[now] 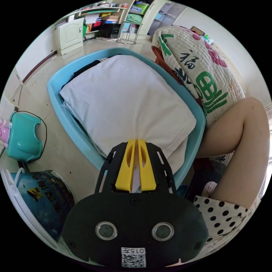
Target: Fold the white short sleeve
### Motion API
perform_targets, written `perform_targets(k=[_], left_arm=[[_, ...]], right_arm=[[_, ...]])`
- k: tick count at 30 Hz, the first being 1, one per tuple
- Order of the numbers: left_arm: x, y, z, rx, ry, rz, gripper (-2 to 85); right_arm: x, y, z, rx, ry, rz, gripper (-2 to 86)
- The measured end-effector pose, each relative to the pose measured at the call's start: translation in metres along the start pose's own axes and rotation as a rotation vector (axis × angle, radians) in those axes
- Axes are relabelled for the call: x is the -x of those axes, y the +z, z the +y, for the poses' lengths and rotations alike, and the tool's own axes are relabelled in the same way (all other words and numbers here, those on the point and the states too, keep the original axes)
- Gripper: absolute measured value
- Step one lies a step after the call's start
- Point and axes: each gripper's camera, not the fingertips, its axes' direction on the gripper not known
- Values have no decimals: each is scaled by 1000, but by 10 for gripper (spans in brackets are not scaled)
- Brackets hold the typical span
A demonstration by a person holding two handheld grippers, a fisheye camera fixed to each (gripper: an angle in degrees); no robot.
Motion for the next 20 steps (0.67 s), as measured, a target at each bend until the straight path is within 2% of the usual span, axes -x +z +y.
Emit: perform_targets(k=[3, 7, 8, 13, 15, 17, 20], left_arm=[[-17, -2, -20, -16, -26, 8, -7], [-63, -13, -42, -98, -36, 66, -8], [-79, -14, -52, -114, -29, 83, -8], [-155, -30, -106, -182, 87, 64, -8], [-185, -36, -128, -209, 129, 51, -8], [-230, -43, -161, -254, 179, 35, -8], [-293, -48, -210, -332, 254, -10, -8]], right_arm=[[14, -75, -7, -92, -98, -18, 2], [19, -152, 43, -196, -351, 0, 18], [10, -168, 60, -236, -319, 50, 24], [-68, -243, 99, -302, 69, 91, 20], [-91, -279, 110, -365, 254, 191, 47], [-99, -329, 119, -469, 541, 464, 70], [-74, -381, 102, -568, 656, 656, 76]])
